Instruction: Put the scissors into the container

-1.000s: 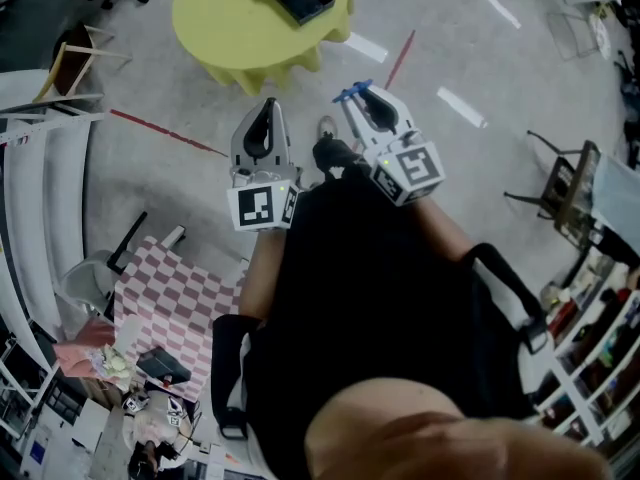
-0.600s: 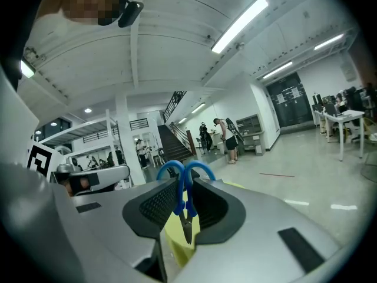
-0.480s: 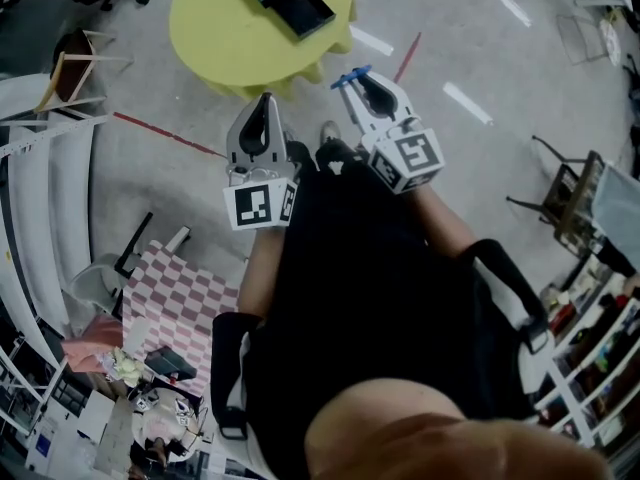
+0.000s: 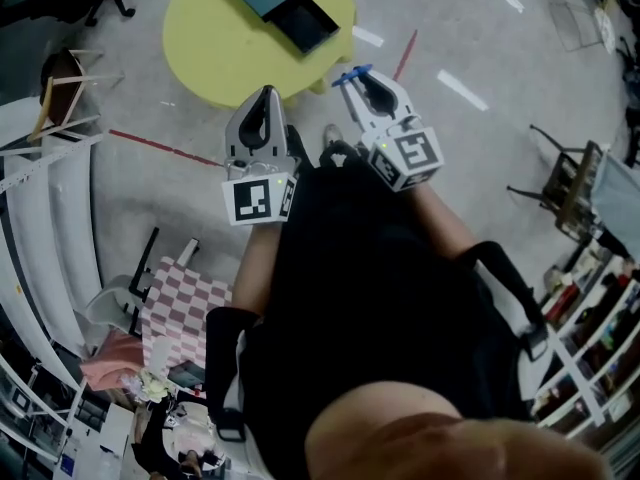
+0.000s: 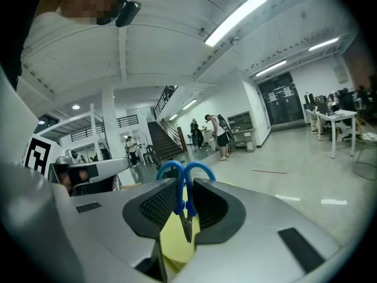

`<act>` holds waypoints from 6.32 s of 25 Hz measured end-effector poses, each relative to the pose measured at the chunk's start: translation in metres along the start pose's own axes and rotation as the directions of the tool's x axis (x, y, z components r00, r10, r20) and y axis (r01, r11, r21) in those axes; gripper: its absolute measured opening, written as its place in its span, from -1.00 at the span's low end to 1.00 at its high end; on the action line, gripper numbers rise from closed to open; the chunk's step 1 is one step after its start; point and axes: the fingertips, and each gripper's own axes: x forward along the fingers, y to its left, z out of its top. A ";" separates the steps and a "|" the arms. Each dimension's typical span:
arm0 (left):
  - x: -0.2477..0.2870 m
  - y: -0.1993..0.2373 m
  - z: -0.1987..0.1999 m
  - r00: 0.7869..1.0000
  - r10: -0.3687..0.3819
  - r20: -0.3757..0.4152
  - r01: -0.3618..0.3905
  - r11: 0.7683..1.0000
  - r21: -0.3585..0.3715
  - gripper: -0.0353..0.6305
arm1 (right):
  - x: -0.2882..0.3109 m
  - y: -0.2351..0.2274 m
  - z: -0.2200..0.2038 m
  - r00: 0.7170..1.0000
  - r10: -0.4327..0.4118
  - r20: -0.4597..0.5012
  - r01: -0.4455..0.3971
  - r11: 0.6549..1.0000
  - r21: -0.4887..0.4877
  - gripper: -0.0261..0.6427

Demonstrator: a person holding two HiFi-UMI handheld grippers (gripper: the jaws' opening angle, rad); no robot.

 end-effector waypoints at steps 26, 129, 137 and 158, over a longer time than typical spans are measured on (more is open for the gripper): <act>0.112 0.099 0.006 0.985 -0.168 -0.037 0.166 0.984 -0.057 -0.90 | 0.159 -0.065 -0.091 0.956 -0.201 -0.214 0.214 0.976 0.036 -0.68; 0.124 0.130 -0.031 0.991 -0.085 -0.102 0.071 0.989 -0.129 -0.90 | 0.297 -0.166 -0.256 0.665 -0.231 -0.710 0.385 0.921 0.061 -0.67; 0.119 0.124 -0.026 0.993 -0.087 -0.078 0.077 0.989 -0.128 -0.90 | 0.291 -0.164 -0.231 0.703 -0.233 -0.672 0.379 0.922 0.077 -0.67; 0.082 0.081 -0.003 0.994 -0.106 -0.032 0.103 0.991 -0.083 -0.90 | 0.200 -0.103 -0.085 0.908 -0.236 -0.345 0.283 0.955 0.089 -0.92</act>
